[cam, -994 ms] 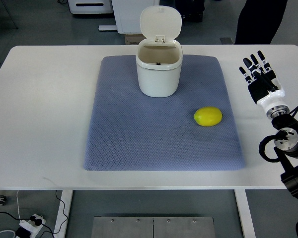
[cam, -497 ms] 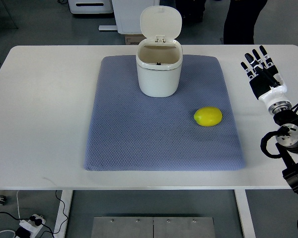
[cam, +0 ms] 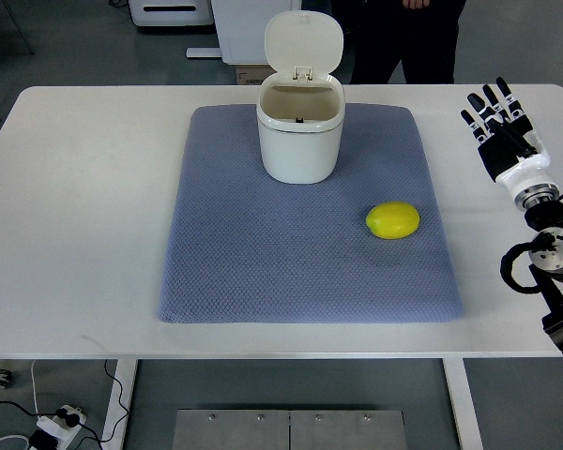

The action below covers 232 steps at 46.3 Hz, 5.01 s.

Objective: Put lemon in trash with right hand
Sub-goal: 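Raise the right hand and swing it over the mat, then move the right hand toward the yellow lemon, thumb lowered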

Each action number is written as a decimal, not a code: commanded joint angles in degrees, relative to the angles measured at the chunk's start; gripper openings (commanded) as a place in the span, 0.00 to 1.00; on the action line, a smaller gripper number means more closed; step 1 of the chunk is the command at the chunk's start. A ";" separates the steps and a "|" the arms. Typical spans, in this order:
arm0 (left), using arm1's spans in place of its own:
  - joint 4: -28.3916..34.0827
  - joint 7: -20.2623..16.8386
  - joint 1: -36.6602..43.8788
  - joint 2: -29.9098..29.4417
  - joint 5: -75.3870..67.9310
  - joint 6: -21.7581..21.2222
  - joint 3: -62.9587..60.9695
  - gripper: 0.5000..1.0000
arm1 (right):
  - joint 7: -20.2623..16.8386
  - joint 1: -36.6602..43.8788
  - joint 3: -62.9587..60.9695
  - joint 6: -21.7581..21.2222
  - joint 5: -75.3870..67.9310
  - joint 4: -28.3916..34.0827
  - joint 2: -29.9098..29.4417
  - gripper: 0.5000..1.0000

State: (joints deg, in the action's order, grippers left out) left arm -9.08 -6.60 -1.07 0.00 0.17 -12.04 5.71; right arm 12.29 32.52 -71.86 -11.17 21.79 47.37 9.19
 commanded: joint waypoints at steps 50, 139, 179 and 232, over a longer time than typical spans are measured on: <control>-0.06 0.00 0.01 0.00 0.00 0.00 0.00 1.00 | 0.54 23.81 51.01 -6.32 -5.88 0.36 26.66 1.00; 0.03 0.00 0.01 0.00 0.00 0.00 0.00 1.00 | -3.58 69.52 111.40 -7.21 0.89 14.16 20.43 0.99; 0.03 0.00 0.01 0.00 0.00 0.00 0.00 1.00 | -3.24 71.10 118.53 -5.53 0.01 14.60 14.27 1.00; 0.03 0.00 0.01 0.00 0.00 0.00 0.00 1.00 | -6.84 68.47 122.83 6.58 0.53 21.18 12.61 0.97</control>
State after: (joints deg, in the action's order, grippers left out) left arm -9.06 -6.59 -1.05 0.00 0.18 -12.04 5.71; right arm 5.50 101.07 50.35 -6.14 22.20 67.69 22.12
